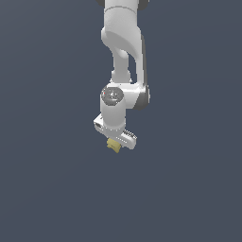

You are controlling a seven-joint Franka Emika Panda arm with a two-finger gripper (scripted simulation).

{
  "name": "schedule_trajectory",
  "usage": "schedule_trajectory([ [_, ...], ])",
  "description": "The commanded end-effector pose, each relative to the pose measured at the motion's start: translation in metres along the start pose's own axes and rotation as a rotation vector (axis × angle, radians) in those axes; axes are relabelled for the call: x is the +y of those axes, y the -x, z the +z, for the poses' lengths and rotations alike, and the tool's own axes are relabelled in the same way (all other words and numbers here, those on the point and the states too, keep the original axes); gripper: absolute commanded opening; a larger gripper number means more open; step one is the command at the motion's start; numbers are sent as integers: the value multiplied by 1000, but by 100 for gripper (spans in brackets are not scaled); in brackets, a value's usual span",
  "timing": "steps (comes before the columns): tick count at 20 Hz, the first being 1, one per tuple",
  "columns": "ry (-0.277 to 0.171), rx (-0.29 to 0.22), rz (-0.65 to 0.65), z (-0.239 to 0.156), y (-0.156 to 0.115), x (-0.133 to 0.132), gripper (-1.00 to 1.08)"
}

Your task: Pick up the object and move it to a goal position.

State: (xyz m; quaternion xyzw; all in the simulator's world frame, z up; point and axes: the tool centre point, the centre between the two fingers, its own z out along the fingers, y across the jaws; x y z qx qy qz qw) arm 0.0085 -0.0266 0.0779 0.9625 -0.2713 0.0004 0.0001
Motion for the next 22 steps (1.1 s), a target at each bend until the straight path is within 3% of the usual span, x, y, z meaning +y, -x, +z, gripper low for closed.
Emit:
schedule_trajectory([
  [1,0,1,0,-13,6,-26,-100],
  [13,1,0,0,-75,31,-152,-100],
  [22,0,0,0,-107,43,-221,-100],
])
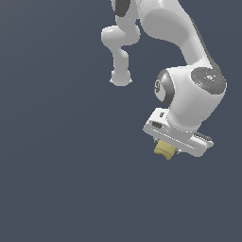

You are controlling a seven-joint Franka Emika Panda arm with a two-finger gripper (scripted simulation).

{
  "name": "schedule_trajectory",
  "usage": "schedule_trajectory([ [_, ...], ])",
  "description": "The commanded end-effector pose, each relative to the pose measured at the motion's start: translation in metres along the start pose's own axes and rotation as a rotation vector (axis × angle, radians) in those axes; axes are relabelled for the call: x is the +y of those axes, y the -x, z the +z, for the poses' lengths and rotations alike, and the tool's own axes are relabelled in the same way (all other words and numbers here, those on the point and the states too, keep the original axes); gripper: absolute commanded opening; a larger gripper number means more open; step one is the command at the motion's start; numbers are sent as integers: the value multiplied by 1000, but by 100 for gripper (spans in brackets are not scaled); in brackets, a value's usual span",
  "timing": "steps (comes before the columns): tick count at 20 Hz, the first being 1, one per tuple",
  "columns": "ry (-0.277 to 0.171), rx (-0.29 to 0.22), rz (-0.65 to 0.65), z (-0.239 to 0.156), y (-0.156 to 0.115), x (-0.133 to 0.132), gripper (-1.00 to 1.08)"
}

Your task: Pick up the object and move it to a goal position.

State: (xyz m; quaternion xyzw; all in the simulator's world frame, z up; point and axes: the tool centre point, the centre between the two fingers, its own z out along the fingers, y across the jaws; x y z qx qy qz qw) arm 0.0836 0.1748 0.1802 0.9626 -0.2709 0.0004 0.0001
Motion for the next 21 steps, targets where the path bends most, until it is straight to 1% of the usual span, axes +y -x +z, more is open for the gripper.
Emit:
schedule_trajectory([
  [1,1,0,1,-8,2,-16,-100],
  [5,1,0,1,-17,5,-36,-100],
  [10,0,-1,1,-25,7,-53,-100],
  [15,0,-1,1,-29,8,-62,-100],
  [21,0,-1,1,-30,8,-65,-100],
])
